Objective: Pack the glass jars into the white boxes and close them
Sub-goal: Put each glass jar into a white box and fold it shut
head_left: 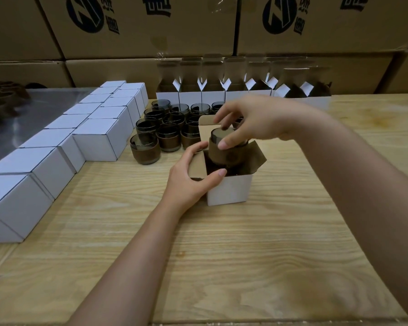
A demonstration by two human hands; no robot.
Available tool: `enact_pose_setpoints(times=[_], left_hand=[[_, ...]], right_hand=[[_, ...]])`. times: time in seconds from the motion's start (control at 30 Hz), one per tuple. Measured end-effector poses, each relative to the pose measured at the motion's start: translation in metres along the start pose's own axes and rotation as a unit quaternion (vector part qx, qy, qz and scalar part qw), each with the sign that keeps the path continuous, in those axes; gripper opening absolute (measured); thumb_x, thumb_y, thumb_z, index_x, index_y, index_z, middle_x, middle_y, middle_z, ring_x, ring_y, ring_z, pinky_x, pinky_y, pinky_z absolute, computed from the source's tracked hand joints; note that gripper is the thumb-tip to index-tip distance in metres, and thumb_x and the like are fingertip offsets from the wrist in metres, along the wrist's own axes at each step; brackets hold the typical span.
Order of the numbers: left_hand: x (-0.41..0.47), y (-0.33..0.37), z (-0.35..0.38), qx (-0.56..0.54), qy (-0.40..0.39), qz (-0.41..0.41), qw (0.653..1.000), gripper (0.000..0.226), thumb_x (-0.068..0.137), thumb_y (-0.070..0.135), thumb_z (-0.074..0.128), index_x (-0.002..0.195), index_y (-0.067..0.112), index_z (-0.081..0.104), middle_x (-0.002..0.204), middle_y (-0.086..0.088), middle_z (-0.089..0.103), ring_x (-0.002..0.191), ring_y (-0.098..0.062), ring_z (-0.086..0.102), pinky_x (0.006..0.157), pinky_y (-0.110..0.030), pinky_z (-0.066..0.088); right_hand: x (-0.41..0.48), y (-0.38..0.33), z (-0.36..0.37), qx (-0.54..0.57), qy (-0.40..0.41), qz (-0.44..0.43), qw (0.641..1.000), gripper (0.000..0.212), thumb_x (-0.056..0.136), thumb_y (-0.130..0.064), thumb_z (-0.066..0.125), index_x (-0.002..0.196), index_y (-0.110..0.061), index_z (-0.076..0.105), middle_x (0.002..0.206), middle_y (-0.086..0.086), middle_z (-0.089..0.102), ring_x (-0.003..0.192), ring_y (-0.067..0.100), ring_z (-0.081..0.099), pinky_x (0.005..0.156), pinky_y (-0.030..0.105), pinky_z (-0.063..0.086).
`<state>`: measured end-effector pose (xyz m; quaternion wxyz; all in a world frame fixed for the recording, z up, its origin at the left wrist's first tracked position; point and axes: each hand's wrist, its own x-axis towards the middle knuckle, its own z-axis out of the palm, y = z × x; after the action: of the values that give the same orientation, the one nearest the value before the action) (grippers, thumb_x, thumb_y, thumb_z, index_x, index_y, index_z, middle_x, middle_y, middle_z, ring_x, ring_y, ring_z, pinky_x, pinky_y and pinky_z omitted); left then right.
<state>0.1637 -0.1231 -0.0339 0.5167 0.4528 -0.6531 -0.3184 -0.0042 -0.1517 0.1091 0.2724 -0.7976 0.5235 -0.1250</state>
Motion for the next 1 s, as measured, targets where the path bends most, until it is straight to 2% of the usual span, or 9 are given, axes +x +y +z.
enact_pose_setpoints(times=[0.2, 0.3, 0.5, 0.6, 0.77, 0.8, 0.87, 0.93, 1.0], left_hand=[[0.002, -0.002, 0.001, 0.009, 0.002, 0.008, 1.0, 0.069, 0.06, 0.059, 0.073, 0.124, 0.044, 0.052, 0.121, 0.028, 0.057, 0.116, 0.004, 0.053, 0.094, -0.019, 0.046], [0.002, -0.001, 0.0, 0.013, -0.003, 0.016, 1.0, 0.069, 0.062, 0.059, 0.072, 0.126, 0.041, 0.052, 0.117, 0.036, 0.055, 0.114, 0.008, 0.052, 0.092, -0.014, 0.045], [0.001, 0.001, 0.0, 0.005, -0.012, 0.012, 1.0, 0.064, 0.063, 0.057, 0.073, 0.122, 0.046, 0.051, 0.116, 0.035, 0.056, 0.112, 0.006, 0.055, 0.087, -0.012, 0.047], [0.002, 0.001, 0.0, 0.007, -0.007, 0.013, 1.0, 0.064, 0.063, 0.057, 0.073, 0.122, 0.045, 0.051, 0.116, 0.035, 0.056, 0.113, 0.005, 0.054, 0.091, -0.017, 0.047], [0.002, 0.001, 0.001, 0.007, -0.004, 0.017, 1.0, 0.068, 0.062, 0.058, 0.072, 0.124, 0.041, 0.051, 0.116, 0.038, 0.055, 0.113, 0.01, 0.052, 0.088, -0.008, 0.043], [0.002, 0.001, 0.001, 0.007, -0.002, 0.014, 1.0, 0.071, 0.061, 0.059, 0.072, 0.126, 0.038, 0.052, 0.117, 0.036, 0.055, 0.113, 0.009, 0.052, 0.089, -0.01, 0.044], [0.002, 0.0, 0.001, 0.008, -0.001, 0.007, 1.0, 0.078, 0.059, 0.06, 0.071, 0.13, 0.034, 0.052, 0.12, 0.033, 0.054, 0.111, 0.009, 0.053, 0.09, -0.016, 0.048], [0.001, 0.0, 0.001, 0.005, -0.001, 0.003, 1.0, 0.079, 0.059, 0.06, 0.071, 0.131, 0.034, 0.052, 0.118, 0.036, 0.052, 0.108, 0.012, 0.053, 0.084, -0.013, 0.049], [0.001, 0.002, 0.002, -0.001, 0.0, 0.002, 1.0, 0.078, 0.059, 0.059, 0.071, 0.13, 0.035, 0.052, 0.111, 0.043, 0.052, 0.104, 0.015, 0.053, 0.076, -0.007, 0.047]], right_hand=[[0.0, 0.0, 0.025, -0.059, -0.031, 0.02, 0.998, 0.056, 0.075, -0.035, 0.079, 0.125, -0.033, 0.054, 0.117, -0.011, 0.054, 0.096, 0.013, 0.056, 0.065, 0.026, 0.052], [0.0, -0.001, 0.033, -0.089, -0.044, 0.027, 0.995, 0.055, 0.077, -0.032, 0.077, 0.126, -0.035, 0.051, 0.116, -0.012, 0.042, 0.089, 0.011, 0.051, 0.049, 0.024, 0.055], [0.008, -0.004, 0.037, -0.185, -0.09, 0.07, 0.976, 0.048, 0.083, -0.025, 0.073, 0.123, -0.037, 0.05, 0.117, 0.001, 0.025, 0.103, 0.027, 0.048, 0.051, 0.024, 0.053], [0.011, -0.009, 0.036, -0.207, -0.102, 0.065, 0.971, 0.05, 0.082, -0.024, 0.074, 0.125, -0.035, 0.05, 0.115, 0.002, 0.032, 0.094, 0.024, 0.051, 0.049, 0.023, 0.055], [0.008, 0.002, 0.026, -0.141, -0.103, 0.023, 0.984, 0.054, 0.081, -0.036, 0.073, 0.129, -0.04, 0.049, 0.108, -0.003, 0.052, 0.09, 0.016, 0.059, 0.051, 0.023, 0.05], [0.005, 0.01, 0.025, -0.092, -0.067, 0.001, 0.993, 0.051, 0.082, -0.038, 0.072, 0.128, -0.04, 0.05, 0.104, -0.007, 0.055, 0.091, 0.011, 0.059, 0.055, 0.022, 0.049], [-0.003, 0.026, 0.029, 0.057, 0.107, -0.065, 0.99, 0.032, 0.088, -0.031, 0.066, 0.118, -0.037, 0.058, 0.095, -0.016, 0.058, 0.089, -0.003, 0.057, 0.063, 0.015, 0.046], [-0.009, 0.045, 0.04, 0.238, 0.315, -0.099, 0.914, 0.024, 0.095, -0.014, 0.055, 0.103, -0.034, 0.062, 0.093, -0.015, 0.062, 0.088, -0.005, 0.058, 0.075, 0.012, 0.047], [-0.013, 0.059, 0.061, 0.41, 0.397, -0.06, 0.819, 0.035, 0.095, -0.001, 0.045, 0.102, -0.031, 0.062, 0.097, -0.007, 0.062, 0.09, 0.007, 0.059, 0.081, 0.022, 0.05]])
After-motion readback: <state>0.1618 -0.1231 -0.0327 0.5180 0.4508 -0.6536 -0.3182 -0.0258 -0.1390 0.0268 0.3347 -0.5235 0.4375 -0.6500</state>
